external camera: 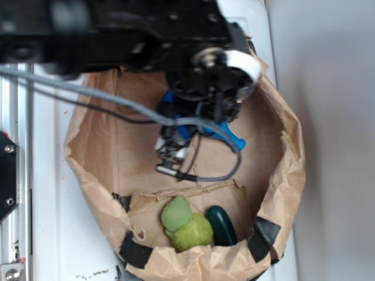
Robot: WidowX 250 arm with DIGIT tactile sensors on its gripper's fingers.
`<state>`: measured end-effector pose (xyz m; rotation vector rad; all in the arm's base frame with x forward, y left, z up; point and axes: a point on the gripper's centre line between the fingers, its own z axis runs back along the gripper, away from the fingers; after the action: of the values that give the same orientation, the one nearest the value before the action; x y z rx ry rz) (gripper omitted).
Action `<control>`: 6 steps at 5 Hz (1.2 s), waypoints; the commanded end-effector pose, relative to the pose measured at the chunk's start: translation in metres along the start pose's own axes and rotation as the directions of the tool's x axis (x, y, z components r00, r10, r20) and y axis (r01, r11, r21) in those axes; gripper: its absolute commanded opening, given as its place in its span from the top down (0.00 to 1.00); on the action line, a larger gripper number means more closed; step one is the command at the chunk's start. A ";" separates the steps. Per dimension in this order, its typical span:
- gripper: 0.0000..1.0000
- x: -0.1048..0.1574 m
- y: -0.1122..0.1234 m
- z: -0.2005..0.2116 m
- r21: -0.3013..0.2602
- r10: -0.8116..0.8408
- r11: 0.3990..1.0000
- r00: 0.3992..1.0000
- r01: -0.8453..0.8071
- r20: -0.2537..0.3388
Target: Grab the blue bottle.
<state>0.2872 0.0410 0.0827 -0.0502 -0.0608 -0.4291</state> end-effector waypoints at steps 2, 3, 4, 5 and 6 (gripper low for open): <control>0.00 0.024 0.033 -0.039 0.065 -0.084 0.994 0.996 0.086 -0.030; 1.00 0.018 0.031 -0.043 0.059 -0.113 0.992 0.993 0.113 -0.016; 1.00 0.018 0.027 -0.033 0.046 -0.141 0.989 0.990 0.140 0.016; 1.00 0.019 0.017 -0.004 -0.030 -0.158 0.987 0.985 0.160 0.066; 1.00 -0.021 -0.006 0.047 -0.160 -0.126 0.977 0.986 0.142 0.106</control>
<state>0.2599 0.0435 0.1153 -0.2673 -0.0708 -0.5682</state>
